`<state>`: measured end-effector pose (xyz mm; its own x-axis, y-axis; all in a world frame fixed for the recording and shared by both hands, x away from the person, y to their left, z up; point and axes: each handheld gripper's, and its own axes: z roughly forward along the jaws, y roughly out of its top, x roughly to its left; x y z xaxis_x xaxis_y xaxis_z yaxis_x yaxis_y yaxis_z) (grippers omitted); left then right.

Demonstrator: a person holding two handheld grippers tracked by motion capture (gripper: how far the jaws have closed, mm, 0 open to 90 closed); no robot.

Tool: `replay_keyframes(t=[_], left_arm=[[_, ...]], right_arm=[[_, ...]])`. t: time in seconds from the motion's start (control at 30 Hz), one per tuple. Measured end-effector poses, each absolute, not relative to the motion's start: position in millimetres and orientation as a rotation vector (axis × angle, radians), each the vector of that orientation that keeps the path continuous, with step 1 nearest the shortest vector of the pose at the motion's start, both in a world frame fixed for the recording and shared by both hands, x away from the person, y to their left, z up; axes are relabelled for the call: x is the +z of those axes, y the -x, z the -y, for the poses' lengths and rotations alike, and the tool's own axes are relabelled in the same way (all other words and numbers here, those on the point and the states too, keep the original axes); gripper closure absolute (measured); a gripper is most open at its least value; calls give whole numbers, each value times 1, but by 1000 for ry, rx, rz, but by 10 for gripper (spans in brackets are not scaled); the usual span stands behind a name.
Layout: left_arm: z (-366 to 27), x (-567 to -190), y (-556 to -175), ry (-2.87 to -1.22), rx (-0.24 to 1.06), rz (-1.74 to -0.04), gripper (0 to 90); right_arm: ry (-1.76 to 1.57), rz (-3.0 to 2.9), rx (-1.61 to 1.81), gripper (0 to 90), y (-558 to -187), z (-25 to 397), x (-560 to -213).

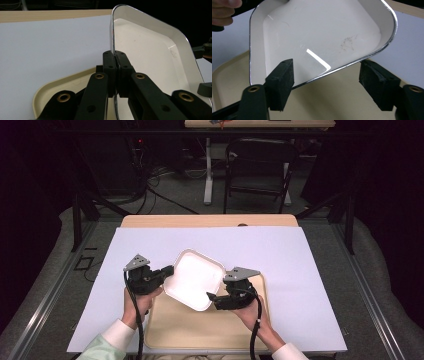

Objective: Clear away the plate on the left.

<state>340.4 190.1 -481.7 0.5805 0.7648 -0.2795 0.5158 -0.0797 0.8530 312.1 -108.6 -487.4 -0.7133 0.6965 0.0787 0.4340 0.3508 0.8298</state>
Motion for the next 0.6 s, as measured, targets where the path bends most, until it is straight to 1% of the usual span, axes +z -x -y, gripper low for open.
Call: replay_keyframes(t=[0.3,0.37,0.43,0.5,0.6], left_arm=[[-189,-482,-336,-1749,287,-1057,867],[-189,-482,-335,-1753,286,-1054,865],[-188,-482,-334,-1759,282,-1048,863],[-188,-482,-333,-1753,276,-1048,862],[-187,-482,-332,-1766,270,-1046,856]], right_arm=[[-1022,-2314,1289,479,-313,113,-486],[-1023,-2311,1290,490,-313,114,-485],[-1021,-2298,1287,531,-313,115,-484],[-1022,-2295,1286,543,-313,116,-484],[-1019,-2289,1287,592,-313,118,-483]])
